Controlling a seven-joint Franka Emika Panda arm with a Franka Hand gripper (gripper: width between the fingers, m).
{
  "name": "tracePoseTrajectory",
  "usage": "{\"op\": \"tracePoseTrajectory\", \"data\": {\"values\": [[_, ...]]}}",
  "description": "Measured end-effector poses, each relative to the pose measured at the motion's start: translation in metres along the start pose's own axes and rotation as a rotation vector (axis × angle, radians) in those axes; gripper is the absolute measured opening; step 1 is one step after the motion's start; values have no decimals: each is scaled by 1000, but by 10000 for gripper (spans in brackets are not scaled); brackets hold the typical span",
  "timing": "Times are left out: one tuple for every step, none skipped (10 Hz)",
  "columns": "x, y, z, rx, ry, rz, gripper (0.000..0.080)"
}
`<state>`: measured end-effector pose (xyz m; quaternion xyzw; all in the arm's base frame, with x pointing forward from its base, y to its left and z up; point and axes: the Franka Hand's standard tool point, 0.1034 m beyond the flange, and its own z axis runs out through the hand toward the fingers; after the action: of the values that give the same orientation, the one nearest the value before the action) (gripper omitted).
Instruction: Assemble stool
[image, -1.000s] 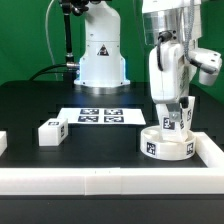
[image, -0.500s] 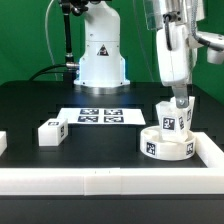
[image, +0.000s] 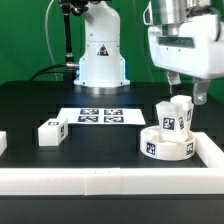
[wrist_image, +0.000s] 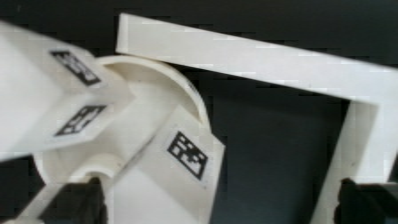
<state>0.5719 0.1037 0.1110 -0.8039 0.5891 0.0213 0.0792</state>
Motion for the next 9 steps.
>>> {"op": "tracePoseTrajectory", "data": {"values": [[0, 0, 1, -1, 1, -66, 649], [0, 1, 1, -2, 1, -137, 649], [0, 1, 1, -2, 1, -185, 649], [0, 1, 2, -10, 13, -326, 649], [-3, 1, 4, -24, 33, -470, 649], [-4, 1, 4, -25, 32, -553, 649], [-4, 1, 4, -27, 31, -673, 649], [-3, 1, 4, -29, 28, -785, 649], [3, 4, 5, -25, 21, -880, 649]]}}
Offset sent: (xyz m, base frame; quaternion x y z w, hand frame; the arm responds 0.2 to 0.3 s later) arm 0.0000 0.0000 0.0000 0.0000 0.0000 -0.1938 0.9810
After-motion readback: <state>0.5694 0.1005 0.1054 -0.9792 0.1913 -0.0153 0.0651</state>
